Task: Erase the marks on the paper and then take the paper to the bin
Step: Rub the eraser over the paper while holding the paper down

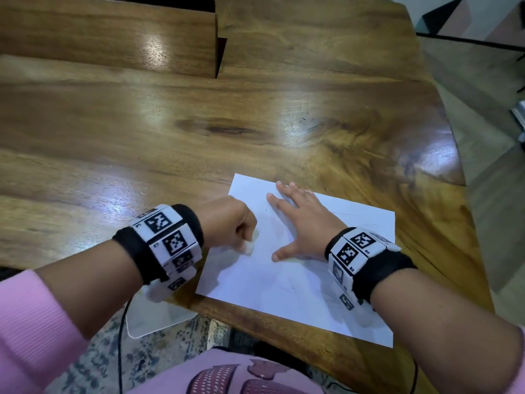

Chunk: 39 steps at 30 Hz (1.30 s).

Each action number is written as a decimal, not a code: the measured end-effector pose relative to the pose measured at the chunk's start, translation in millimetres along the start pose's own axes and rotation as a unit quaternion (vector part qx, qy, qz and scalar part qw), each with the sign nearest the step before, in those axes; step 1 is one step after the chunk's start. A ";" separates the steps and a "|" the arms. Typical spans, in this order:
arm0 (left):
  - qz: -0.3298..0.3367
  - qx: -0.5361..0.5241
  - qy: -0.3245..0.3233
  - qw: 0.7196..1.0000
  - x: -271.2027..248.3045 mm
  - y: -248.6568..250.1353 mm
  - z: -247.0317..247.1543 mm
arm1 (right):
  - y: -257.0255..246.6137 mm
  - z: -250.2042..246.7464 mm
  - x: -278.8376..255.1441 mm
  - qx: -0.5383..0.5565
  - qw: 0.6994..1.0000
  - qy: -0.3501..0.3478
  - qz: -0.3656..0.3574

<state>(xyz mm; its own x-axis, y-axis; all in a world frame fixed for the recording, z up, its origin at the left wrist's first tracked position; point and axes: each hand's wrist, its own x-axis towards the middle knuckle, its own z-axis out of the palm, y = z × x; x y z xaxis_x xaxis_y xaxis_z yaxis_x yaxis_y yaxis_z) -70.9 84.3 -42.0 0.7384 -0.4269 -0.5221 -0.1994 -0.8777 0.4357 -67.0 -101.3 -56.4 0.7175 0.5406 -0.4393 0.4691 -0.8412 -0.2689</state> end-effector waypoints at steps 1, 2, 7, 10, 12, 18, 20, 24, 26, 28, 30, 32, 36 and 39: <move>-0.005 -0.006 0.053 0.999 7.9 -0.6 -3.8 | -0.1 0.5 0.5 -0.003 1.000 0.001 -0.001; -0.015 -0.013 0.114 0.993 15.6 -2.1 -7.1 | -0.2 1.2 0.6 -0.006 1.000 0.003 -0.002; -0.019 -0.009 0.127 0.992 4.8 -6.4 -0.8 | 0.2 3.4 0.3 -0.016 1.000 0.001 -0.001; -0.020 -0.026 0.020 0.999 -15.6 -7.6 4.4 | 1.0 4.2 0.9 -0.023 1.000 -0.006 -0.006; -0.018 -0.040 0.062 0.997 -9.4 -6.5 1.1 | 0.5 4.1 1.3 -0.026 1.000 -0.009 -0.007; -0.013 -0.031 0.181 0.983 4.9 -3.0 2.5 | 0.0 3.6 1.2 -0.032 0.999 -0.009 -0.007; 0.011 -0.015 0.081 0.997 -12.3 -4.9 9.2 | 0.7 3.7 1.6 -0.034 0.999 -0.010 -0.007; 0.013 -0.019 0.023 0.999 -16.6 -4.2 7.0 | 0.7 4.7 2.0 -0.040 0.999 -0.011 -0.006; -0.004 -0.030 0.131 0.991 4.6 -0.6 -2.7 | -0.1 4.9 1.9 -0.038 0.999 -0.009 -0.006; -0.015 -0.033 0.196 0.980 21.6 3.9 -8.0 | -0.3 4.3 1.7 -0.041 0.999 -0.008 -0.006; -0.015 -0.021 0.178 0.984 19.2 3.3 -3.1 | -0.1 4.3 1.8 -0.041 0.999 -0.009 -0.005; 0.005 -0.015 0.096 0.995 0.6 0.8 8.1 | 0.6 4.3 1.9 -0.042 0.999 -0.010 -0.006; 0.009 -0.031 0.043 0.999 -10.6 -1.2 12.7 | 0.3 5.2 1.9 -0.047 0.999 -0.010 -0.006; -0.011 -0.031 0.174 0.984 14.0 -1.5 0.6 | 0.3 4.9 1.7 -0.041 0.999 -0.006 -0.006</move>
<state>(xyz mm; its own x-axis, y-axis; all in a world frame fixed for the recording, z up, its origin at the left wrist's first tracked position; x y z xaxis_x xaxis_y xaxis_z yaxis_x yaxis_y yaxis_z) -60.7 79.5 -50.3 0.9201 -0.2988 -0.2532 -0.1500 -0.8660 0.4770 -68.2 -100.7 -61.5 0.7062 0.5496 -0.4464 0.5182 -0.8308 -0.2030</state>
